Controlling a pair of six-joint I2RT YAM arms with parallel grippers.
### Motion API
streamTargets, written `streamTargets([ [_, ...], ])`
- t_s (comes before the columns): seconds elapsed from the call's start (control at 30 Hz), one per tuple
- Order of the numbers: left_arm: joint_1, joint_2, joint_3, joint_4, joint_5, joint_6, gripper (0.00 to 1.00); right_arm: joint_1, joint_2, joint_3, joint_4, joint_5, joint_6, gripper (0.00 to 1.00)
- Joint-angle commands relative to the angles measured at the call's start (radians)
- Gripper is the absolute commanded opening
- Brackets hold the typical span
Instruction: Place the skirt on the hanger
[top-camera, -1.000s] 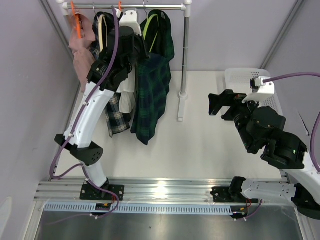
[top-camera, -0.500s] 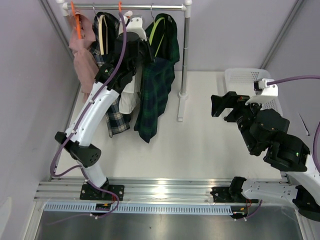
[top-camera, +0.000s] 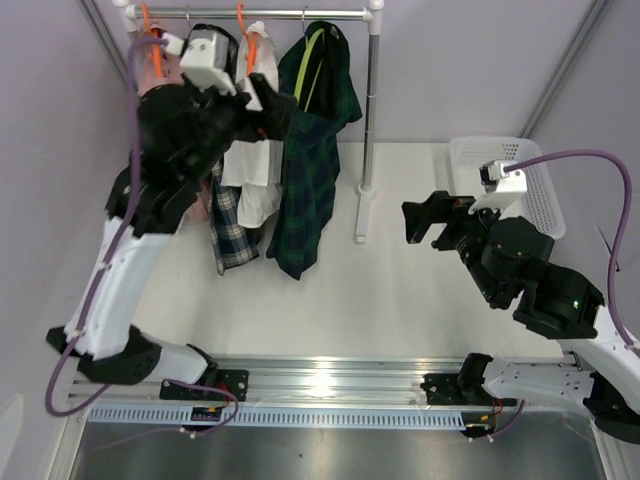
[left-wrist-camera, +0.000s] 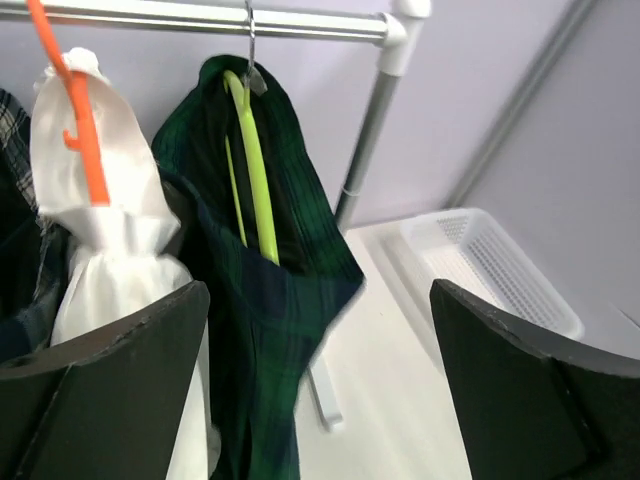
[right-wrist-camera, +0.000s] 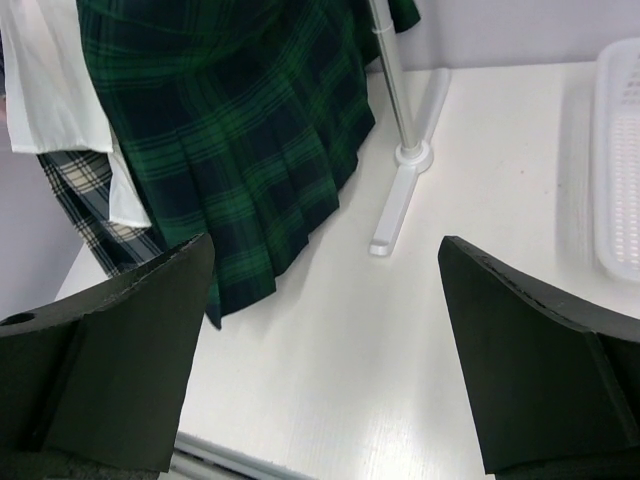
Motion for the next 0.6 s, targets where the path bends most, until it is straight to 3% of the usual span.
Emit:
streamTargets([
  [0.0,0.001,-0.162,-0.121,-0.002,0.079,0.016,0.98,-0.013,0.019,-0.003,-0.026,-0.069,0.045,0.99],
  [0.23,0.001,-0.501,-0.544,-0.002,0.137,-0.003,0.99,-0.017,-0.01,-0.057,-0.07,-0.145,0.128,1.0],
  [0.57,0.002,-0.695,-0.757,-0.054,0.197,0.006,0.99,-0.02,-0.009,-0.14,-0.072,-0.125,0.162,0.99],
])
